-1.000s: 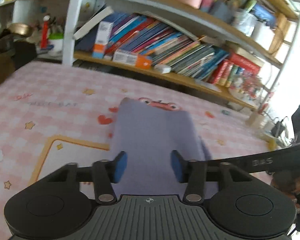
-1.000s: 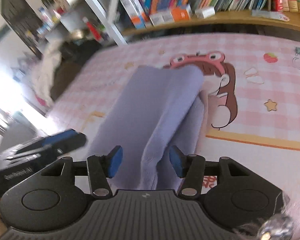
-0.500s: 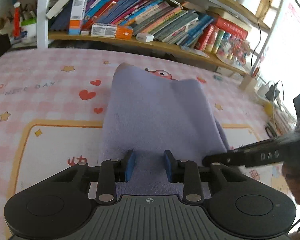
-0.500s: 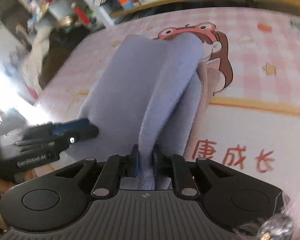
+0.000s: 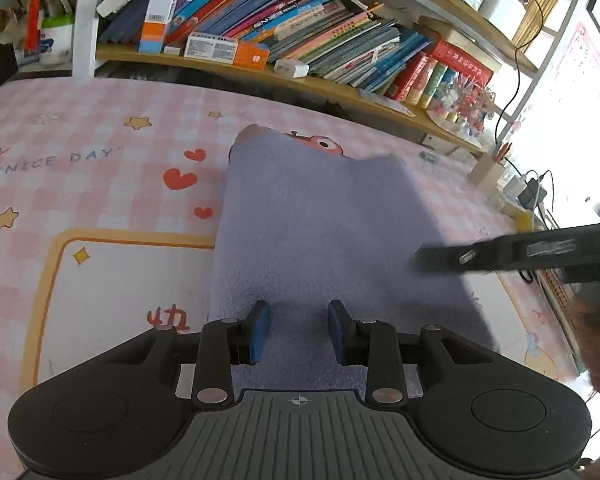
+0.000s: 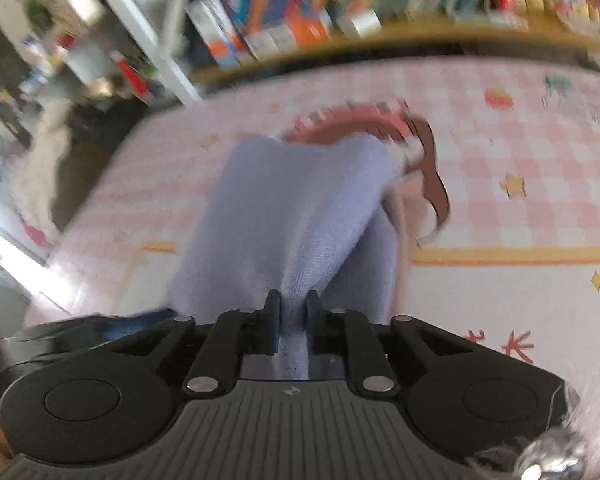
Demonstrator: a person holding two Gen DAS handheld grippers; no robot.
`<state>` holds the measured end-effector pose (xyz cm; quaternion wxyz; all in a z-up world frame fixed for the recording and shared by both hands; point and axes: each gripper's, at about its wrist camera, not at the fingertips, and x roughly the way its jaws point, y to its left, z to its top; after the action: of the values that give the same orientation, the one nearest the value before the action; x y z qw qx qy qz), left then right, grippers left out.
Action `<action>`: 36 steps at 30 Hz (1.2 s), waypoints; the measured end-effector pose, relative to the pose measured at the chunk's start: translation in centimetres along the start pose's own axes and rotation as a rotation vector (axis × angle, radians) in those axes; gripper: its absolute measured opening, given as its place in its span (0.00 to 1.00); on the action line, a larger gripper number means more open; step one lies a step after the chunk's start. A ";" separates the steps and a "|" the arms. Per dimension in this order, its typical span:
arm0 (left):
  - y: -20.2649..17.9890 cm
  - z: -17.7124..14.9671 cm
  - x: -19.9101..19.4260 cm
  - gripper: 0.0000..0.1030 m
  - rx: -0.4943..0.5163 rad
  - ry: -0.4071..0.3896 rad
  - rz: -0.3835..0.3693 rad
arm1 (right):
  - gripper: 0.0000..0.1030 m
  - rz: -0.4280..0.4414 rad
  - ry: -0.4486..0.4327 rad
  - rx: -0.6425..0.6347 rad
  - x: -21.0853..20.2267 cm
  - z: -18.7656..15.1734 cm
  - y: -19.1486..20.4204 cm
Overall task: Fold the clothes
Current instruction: 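Open the left gripper on the folded lavender half, then open the right gripper and withdraw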
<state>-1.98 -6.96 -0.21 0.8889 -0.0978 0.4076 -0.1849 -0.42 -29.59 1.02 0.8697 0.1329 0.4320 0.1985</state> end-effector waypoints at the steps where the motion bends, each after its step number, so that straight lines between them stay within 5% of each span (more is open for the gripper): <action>1: 0.0 0.0 0.0 0.30 0.001 0.001 -0.002 | 0.10 0.021 -0.037 -0.009 -1.0 -0.2 0.0; 12: -0.9 0.1 -0.2 0.31 0.037 0.012 -0.003 | 0.13 -0.134 0.041 0.008 1.4 -2.0 -1.7; 21: -2.9 1.3 -3.9 0.32 0.123 -0.090 0.036 | 0.51 -0.232 -0.056 -0.022 -3.2 -3.6 -0.3; 29: -3.8 0.6 -5.4 0.52 0.175 -0.083 -0.006 | 0.78 -0.318 -0.065 0.058 -4.8 -6.6 0.8; 36: -3.6 -0.2 -6.1 0.78 0.214 -0.061 0.052 | 0.92 -0.410 -0.110 0.046 -5.7 -7.9 3.2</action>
<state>-6.68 -7.81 5.02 0.9108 0.0028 0.3605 -0.2012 -10.64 -28.90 1.60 0.9108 0.0727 0.4065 -0.0001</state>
